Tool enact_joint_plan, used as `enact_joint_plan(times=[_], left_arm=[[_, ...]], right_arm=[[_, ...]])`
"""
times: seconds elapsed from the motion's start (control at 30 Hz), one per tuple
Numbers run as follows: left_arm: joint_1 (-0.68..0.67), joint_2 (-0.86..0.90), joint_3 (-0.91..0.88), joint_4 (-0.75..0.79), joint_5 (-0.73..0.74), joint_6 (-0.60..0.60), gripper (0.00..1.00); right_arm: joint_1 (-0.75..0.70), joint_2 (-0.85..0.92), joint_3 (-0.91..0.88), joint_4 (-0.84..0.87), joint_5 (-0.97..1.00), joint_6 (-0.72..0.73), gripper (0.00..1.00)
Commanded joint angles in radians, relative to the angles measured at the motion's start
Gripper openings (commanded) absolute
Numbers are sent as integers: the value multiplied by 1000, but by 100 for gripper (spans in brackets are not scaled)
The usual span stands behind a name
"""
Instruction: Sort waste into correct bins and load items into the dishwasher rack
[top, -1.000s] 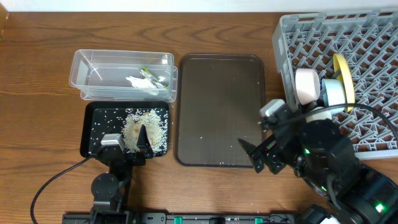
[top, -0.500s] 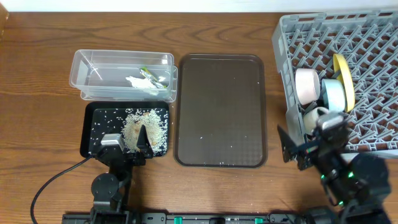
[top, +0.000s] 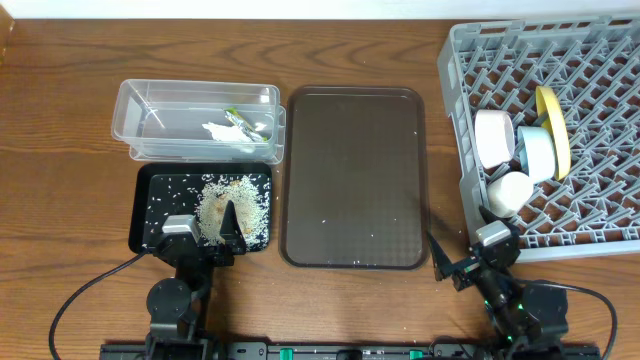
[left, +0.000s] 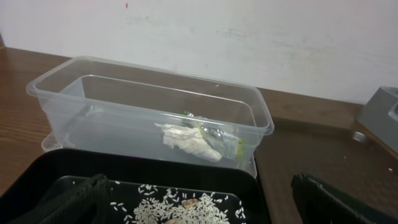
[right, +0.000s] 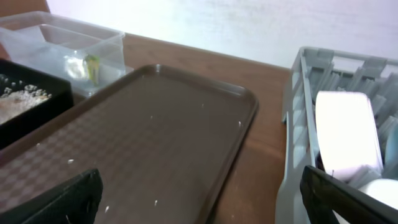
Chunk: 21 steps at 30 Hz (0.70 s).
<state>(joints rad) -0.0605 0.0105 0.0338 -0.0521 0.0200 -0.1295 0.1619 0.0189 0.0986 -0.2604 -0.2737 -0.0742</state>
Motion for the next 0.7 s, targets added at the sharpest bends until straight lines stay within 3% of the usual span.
enact_joint_plan(times=[0.0,0.1,0.67], left_arm=[[5,-6,-30,-16,-5,10,95],[5,-6,-30,-16,-5,9,95],[5,-6,-30,-16,-5,10,95]], right_arm=[[-5,-13,-45,99,-12,-10,99],[-4,-13,-96,219,-12,-10,99],[-4,-13,-93,212,-8,-10,99]])
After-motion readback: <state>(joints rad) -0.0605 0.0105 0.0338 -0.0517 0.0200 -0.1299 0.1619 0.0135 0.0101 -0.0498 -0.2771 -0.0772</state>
